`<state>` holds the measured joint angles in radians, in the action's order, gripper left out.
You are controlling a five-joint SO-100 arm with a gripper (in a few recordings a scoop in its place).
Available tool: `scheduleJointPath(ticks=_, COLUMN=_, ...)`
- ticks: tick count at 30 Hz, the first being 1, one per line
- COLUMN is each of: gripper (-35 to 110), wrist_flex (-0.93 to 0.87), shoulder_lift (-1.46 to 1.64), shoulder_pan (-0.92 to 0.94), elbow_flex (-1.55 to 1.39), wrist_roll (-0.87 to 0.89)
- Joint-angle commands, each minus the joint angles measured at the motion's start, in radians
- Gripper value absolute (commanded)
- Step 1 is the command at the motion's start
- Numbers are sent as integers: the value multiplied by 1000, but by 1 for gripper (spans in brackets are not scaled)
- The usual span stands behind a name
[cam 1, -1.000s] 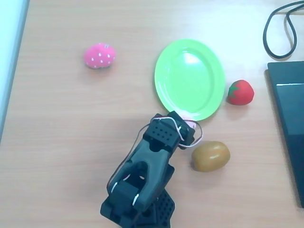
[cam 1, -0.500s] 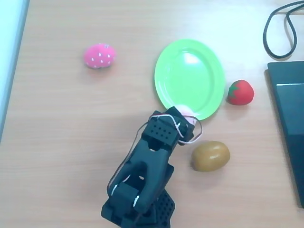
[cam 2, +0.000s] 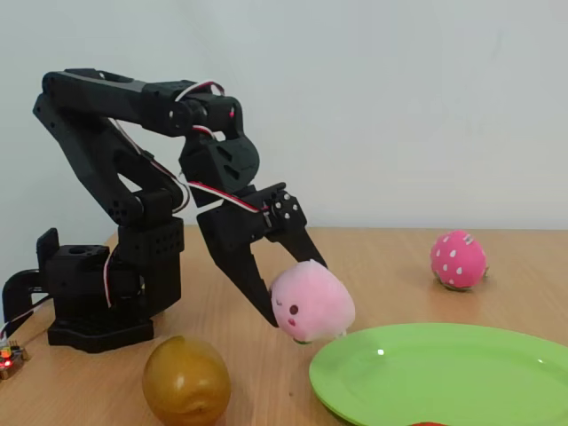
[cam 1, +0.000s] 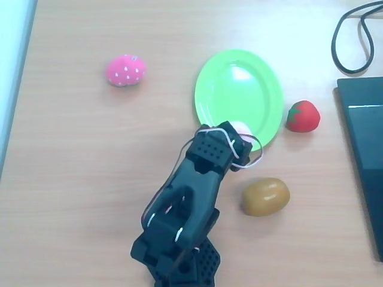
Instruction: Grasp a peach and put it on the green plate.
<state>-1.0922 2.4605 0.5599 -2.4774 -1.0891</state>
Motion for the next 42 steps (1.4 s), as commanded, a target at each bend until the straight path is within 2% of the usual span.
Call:
scheduleJointPath(ticks=1, gripper=28, wrist_flex=-14, shoulder_lift=-52, shoulder_pan=11, elbow_flex=77, wrist_roll=6)
scheduleJointPath(ticks=20, gripper=28, wrist_flex=-3, shoulder_lift=-506, shoulder_pan=-28, elbow_flex=439, wrist_roll=114)
scheduleJointPath(ticks=24, gripper=28, wrist_flex=55, shoulder_lift=-557, shoulder_pan=-37, elbow_flex=456, wrist_roll=115)
scheduleJointPath(ticks=42, gripper=27, wrist_flex=52, shoulder_lift=-850, shoulder_pan=-58, elbow_flex=709, wrist_roll=167)
